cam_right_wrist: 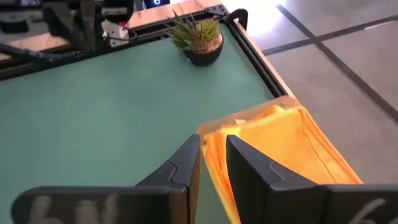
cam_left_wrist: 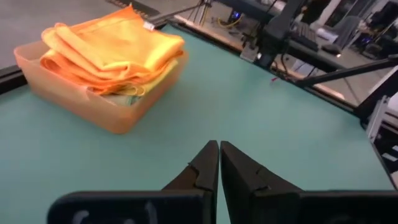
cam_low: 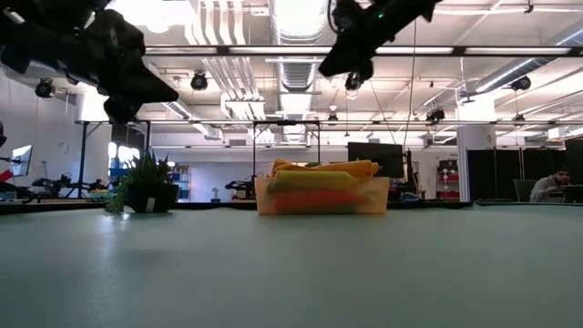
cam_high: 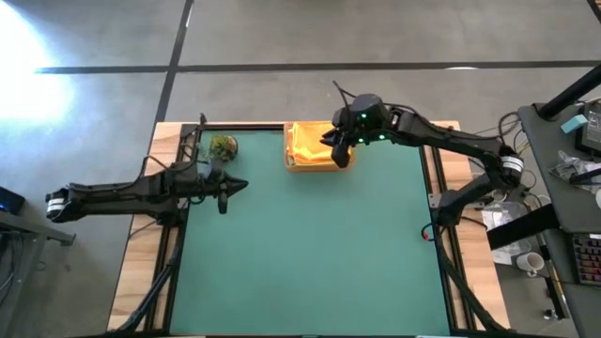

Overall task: Fold microfiber towels
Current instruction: Return to Home Position

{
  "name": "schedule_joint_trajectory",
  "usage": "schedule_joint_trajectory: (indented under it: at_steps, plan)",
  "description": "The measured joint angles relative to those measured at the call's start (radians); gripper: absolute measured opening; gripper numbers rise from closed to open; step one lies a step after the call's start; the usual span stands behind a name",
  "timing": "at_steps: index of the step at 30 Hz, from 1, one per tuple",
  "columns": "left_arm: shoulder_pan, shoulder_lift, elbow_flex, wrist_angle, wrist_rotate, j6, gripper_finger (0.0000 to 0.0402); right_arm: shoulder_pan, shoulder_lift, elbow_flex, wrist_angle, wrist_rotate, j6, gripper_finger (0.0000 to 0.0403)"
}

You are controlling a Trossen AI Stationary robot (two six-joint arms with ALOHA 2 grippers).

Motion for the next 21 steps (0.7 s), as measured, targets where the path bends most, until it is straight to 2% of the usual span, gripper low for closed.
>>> schedule_joint_trajectory:
  at_steps: [4,8,11,14,16,21]
  plan:
    - [-0.002,-0.054,-0.028,0.007,-0.004,0.001,0.0001,0.000,-0.087,0.006,-0.080,0.009,-0.029,0.0068]
    - [-0.002,-0.126,-0.101,0.041,-0.015,-0.047,0.0001,0.000,-0.227,0.007,-0.139,0.104,-0.051,0.0068]
    - [-0.002,-0.198,-0.180,0.118,-0.045,-0.084,0.0001,0.000,-0.348,-0.006,-0.161,0.174,-0.051,0.0068]
    - [-0.002,-0.264,-0.259,0.209,-0.063,-0.102,0.0001,0.000,-0.469,-0.042,-0.168,0.183,-0.050,0.0068]
    - [-0.002,-0.309,-0.301,0.244,-0.063,-0.103,0.0001,0.000,-0.552,-0.089,-0.168,0.182,-0.037,0.0068]
    - [-0.002,-0.384,-0.308,0.120,-0.066,-0.103,0.0001,0.000,-0.782,-0.316,-0.122,0.183,0.090,0.0068]
